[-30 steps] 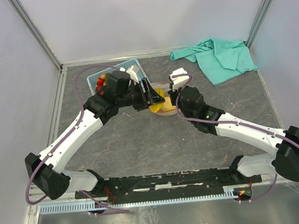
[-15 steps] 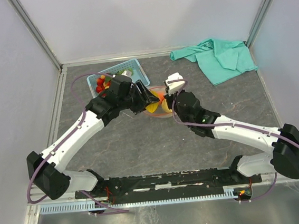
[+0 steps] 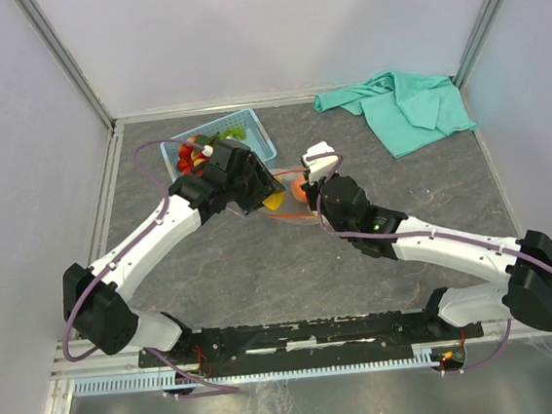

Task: Place the food in the zip-top bag and seal the zipper
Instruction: Place the fake fruit in the zipper food storage bag.

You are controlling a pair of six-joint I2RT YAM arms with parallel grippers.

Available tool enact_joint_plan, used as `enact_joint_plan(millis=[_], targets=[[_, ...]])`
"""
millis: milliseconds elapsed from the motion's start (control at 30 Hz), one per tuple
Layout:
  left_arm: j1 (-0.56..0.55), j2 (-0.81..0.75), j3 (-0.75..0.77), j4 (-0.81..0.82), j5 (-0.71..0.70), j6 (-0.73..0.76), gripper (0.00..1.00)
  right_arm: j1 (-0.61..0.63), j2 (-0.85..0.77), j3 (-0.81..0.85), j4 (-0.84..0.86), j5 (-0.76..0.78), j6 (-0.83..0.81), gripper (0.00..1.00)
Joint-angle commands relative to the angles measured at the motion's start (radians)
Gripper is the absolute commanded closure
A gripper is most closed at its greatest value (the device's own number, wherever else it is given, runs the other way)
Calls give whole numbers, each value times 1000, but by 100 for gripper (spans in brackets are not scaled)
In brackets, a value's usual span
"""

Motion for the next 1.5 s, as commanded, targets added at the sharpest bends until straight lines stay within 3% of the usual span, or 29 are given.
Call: enact_joint_plan(millis=[0, 233, 533, 767, 1067, 1200, 1300, 1467], targets=[[14, -19, -4, 36, -78, -47, 65, 9, -39, 41, -42, -29, 60, 98], [20, -22, 0, -5, -171, -25, 62, 9, -67, 47, -100, -20, 132, 98], [0, -1, 9, -3, 128, 40, 62, 11, -61, 76, -123, -13, 133, 98], [-17, 56, 22, -32, 155, 76, 57, 10, -50, 85, -81, -49, 120, 98], [-9, 73, 59, -43, 14, 75, 32, 11, -54, 82, -106, -77, 146, 99], [-6, 90, 76, -32, 41, 75, 29, 10, -62, 75, -119, -70, 154, 98], [-5, 87, 77, -32, 48, 77, 21, 11, -64, 74, -126, -61, 157, 98], [-6, 59, 76, -50, 59, 84, 20, 10, -59, 81, -131, -44, 159, 98]])
